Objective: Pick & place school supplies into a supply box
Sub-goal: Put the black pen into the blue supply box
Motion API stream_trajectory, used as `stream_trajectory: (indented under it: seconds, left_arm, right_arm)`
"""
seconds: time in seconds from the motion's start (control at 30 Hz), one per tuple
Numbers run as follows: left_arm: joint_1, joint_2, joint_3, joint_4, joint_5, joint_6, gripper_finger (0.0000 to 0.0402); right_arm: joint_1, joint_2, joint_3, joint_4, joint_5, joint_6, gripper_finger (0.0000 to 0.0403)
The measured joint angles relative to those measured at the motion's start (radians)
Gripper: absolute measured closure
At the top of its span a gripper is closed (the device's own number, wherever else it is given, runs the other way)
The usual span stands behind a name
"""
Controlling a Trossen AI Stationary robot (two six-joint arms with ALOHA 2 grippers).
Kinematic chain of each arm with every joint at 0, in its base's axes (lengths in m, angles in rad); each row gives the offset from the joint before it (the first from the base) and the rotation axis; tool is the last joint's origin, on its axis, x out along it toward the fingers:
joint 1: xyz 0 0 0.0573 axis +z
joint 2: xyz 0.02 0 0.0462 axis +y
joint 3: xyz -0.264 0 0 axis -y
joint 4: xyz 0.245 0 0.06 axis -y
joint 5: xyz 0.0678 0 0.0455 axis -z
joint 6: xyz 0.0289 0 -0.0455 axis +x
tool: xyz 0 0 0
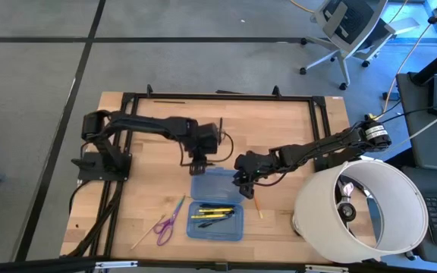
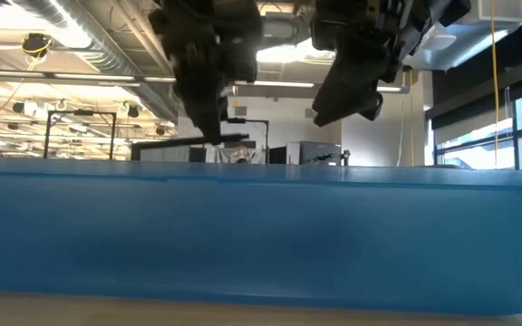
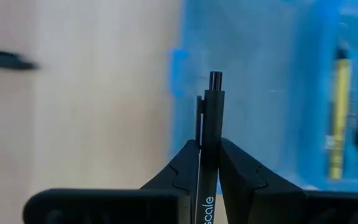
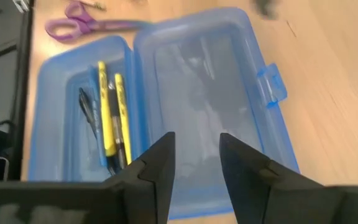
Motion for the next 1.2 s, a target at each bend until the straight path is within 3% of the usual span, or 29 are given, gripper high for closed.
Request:
stream_trajectory:
  seconds: [0.17,0.37,0.6,0.93,1.2]
  left_arm:
    - [-0.125,-0.007,0.0,0.041,-0.004,-0.082,0.0365]
    - [-0.265,-0.007,0.001,0.213,-0.024,-0.178,0.0363]
    - [-0.377,-0.005,0.002,0.323,-0.108,-0.308,0.0362]
    - [-0.456,0.095,0.003,0.443,-0.134,-0.423,0.0362]
    - [-0.457,0.158,0.003,0.454,-0.147,-0.446,0.0362]
  right_arm:
    - [0.0,0.0,0.0,-0.07,0.03,0.022,0.0274]
    - [-0.001,0.0,0.0,-0.102,0.056,0.042,0.0274]
    - [-0.001,0.0,0.0,-0.101,0.055,0.046,0.0274]
    - [-0.001,0.0,0.0,-0.106,0.05,0.115,0.0274]
    - [0.014,0.0,0.0,-0.175,-0.047,0.266,0.0274]
